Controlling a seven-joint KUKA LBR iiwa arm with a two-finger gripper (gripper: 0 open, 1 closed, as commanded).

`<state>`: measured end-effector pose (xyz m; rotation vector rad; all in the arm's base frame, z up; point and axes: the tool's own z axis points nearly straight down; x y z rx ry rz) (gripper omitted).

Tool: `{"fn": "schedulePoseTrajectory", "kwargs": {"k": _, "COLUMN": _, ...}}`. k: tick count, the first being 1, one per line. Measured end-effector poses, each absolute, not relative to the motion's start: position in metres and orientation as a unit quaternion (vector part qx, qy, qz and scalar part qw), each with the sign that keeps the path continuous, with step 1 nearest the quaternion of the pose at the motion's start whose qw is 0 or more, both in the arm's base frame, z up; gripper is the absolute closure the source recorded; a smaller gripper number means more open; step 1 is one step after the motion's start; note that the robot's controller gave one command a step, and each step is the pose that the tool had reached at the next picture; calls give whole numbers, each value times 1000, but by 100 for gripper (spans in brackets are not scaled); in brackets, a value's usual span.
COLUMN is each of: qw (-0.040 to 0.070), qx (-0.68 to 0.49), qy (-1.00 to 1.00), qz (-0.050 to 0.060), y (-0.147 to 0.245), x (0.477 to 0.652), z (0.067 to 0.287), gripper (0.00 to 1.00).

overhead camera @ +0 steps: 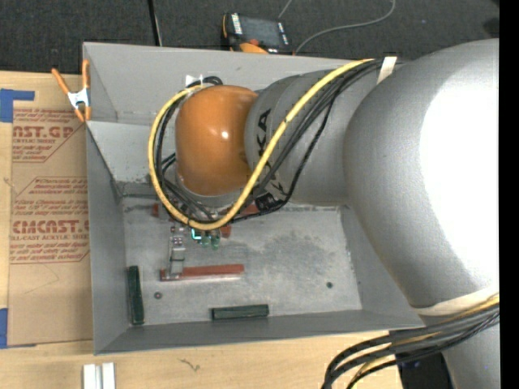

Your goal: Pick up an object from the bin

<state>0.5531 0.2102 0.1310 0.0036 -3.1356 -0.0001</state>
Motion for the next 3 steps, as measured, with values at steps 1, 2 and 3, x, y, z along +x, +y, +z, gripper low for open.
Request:
{"fn": "schedulePoseTrajectory", "kwargs": {"k": 1, "qw": 1, "qx": 193, "qy": -981, "qz": 0, "y": 151, "x": 512, "z": 68, "gripper": 0}}
{"fn": "schedulePoseTrajectory", "kwargs": {"k": 2, "qw": 0, "qx": 194, "qy": -981, "qz": -1, "y": 153, "x": 513, "z": 70, "gripper": 100}}
{"fn": "schedulePoseTrajectory", "kwargs": {"k": 3, "qw": -1, "qx": 255, "qy": -967, "qz": -1, "y": 198, "x": 500, "z": 70, "gripper": 100}}
